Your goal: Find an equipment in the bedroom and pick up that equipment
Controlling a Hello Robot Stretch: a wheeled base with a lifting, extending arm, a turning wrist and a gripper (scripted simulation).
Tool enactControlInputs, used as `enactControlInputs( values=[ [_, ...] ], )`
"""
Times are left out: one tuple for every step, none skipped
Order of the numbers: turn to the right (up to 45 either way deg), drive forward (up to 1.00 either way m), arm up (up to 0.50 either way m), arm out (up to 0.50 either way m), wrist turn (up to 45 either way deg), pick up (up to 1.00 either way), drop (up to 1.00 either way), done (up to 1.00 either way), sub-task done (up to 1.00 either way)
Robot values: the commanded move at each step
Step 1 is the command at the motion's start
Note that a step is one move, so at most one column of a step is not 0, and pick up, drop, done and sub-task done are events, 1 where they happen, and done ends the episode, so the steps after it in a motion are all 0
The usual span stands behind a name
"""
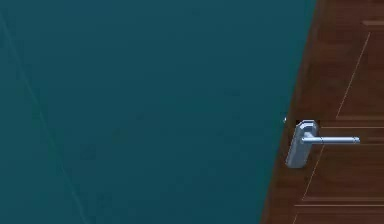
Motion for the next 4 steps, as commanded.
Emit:
enactControlInputs(
  values=[
    [45.0,0.0,0.0,0.0,0.0,0.0,0.0,0.0,0.0],
    [45.0,0.0,0.0,0.0,0.0,0.0,0.0,0.0,0.0],
    [9.0,0.0,0.0,0.0,0.0,0.0,0.0,0.0,0.0],
    [0.0,1.0,0.0,0.0,0.0,0.0,0.0,0.0,0.0]
  ],
)
